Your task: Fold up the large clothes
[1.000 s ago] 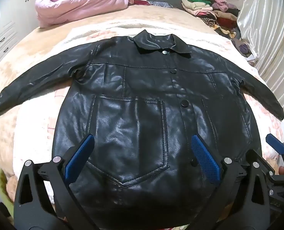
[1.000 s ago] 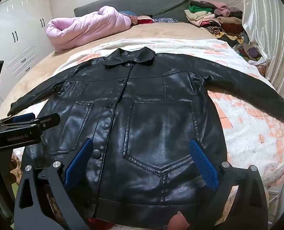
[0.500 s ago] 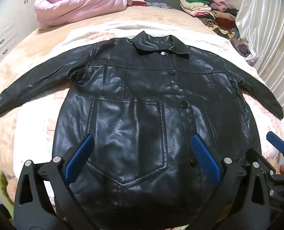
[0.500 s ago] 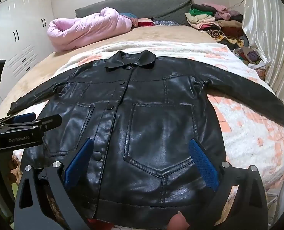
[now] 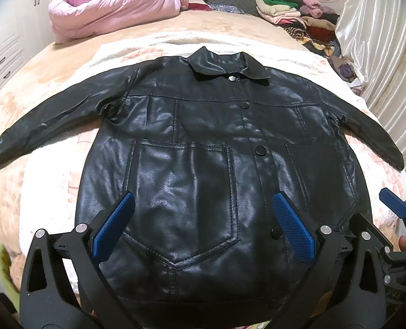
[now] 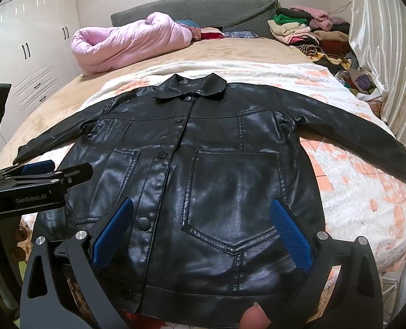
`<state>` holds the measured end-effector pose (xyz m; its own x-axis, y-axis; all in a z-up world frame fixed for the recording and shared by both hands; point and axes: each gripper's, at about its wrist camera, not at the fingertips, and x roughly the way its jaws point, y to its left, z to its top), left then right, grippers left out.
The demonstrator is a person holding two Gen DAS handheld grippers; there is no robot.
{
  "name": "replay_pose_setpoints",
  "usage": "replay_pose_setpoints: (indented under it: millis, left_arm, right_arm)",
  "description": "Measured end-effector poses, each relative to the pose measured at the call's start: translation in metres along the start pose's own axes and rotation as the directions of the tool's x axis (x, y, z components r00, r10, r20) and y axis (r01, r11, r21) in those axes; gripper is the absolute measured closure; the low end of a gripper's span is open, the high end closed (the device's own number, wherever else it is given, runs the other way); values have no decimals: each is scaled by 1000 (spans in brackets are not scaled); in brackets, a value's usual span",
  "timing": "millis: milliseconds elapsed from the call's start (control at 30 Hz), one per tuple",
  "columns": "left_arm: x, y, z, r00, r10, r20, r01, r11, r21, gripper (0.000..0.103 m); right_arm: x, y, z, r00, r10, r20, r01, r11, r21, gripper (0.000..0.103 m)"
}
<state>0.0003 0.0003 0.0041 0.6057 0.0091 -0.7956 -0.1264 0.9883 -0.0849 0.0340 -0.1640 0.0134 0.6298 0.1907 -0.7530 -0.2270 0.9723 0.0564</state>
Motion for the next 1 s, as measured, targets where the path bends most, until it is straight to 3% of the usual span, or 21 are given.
replay_pose_setpoints:
  millis: [1000]
  left_arm:
    - [-6, -2, 2, 1000, -8, 13, 8, 1000, 4, 9]
  right_arm:
    - [-2, 2, 2, 1000, -2, 9, 2, 1000, -3, 4]
